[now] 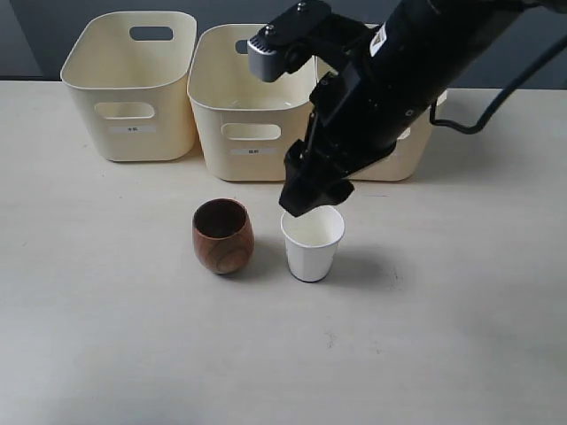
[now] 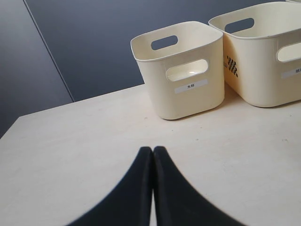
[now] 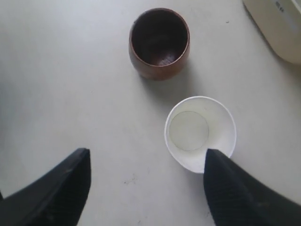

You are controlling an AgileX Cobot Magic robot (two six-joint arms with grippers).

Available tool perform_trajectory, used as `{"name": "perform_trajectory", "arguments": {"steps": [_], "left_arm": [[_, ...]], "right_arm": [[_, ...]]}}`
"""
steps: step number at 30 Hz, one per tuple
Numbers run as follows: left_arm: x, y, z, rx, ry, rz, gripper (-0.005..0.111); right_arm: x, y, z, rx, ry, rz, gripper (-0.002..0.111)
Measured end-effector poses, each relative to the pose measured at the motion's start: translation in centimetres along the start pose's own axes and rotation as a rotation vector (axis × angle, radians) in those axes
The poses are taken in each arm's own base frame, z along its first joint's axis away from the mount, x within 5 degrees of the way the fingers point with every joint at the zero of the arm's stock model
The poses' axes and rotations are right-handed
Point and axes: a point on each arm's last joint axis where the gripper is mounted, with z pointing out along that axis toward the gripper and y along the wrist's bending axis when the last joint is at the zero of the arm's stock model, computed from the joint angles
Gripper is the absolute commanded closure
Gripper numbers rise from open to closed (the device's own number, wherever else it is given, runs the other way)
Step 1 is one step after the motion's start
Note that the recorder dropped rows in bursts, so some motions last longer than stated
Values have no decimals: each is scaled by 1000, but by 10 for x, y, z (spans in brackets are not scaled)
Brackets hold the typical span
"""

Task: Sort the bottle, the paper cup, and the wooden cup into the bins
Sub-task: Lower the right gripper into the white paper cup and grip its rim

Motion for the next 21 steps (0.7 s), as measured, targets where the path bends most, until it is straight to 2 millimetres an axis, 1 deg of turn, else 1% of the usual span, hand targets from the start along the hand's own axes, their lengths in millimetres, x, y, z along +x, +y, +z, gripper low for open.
{"name": "perform_trajectory", "arguments": {"steps": [2,3,6,10,12,13,18,21], "left_arm": [[0,0,0,0,0,0,107],[0,0,0,0,0,0,107],[0,0,0,0,0,0,107],[0,0,0,0,0,0,107],[0,0,0,0,0,0,107],[0,0,0,0,0,0,107],[0,0,0,0,0,0,107],[0,0,0,0,0,0,107]], "right_arm": [[-2,-3,8,3,0,2,43],[-3,-7,17,4,2,2,43],[-4,-12,30,7,10,5,43],[-5,-17,44,11,18,6,43],[-5,-20,52,10,26,9,43],[-4,-22,59,6,39,14,43],[-3,-27,77,-2,67,26,43],[-1,-31,92,-4,88,34,43]]}}
